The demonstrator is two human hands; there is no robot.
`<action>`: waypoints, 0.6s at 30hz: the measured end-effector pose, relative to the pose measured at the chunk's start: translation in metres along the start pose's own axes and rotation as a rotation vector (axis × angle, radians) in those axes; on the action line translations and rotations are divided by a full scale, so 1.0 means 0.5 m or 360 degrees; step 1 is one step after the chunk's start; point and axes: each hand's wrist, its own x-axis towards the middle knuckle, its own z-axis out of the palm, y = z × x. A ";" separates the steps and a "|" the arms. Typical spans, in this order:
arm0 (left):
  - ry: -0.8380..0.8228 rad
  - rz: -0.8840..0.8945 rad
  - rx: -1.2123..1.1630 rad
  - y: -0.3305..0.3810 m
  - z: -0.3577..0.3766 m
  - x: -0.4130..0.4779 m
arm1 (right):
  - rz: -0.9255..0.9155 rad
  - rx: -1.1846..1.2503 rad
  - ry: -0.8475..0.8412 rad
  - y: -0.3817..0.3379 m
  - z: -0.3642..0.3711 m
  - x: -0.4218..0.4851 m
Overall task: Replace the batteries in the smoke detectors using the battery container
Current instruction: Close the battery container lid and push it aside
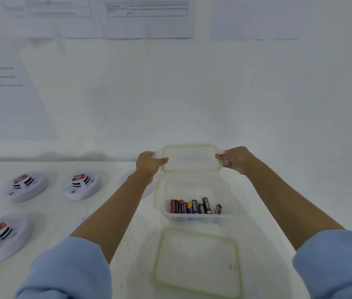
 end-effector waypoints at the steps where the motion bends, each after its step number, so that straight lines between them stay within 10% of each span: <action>1: -0.0014 -0.0024 0.0017 -0.001 0.002 0.007 | 0.0029 -0.0039 -0.0001 0.000 0.002 0.004; 18: -0.0042 -0.0196 -0.0340 -0.014 0.021 0.049 | 0.0063 -0.0087 0.0103 0.000 0.015 0.012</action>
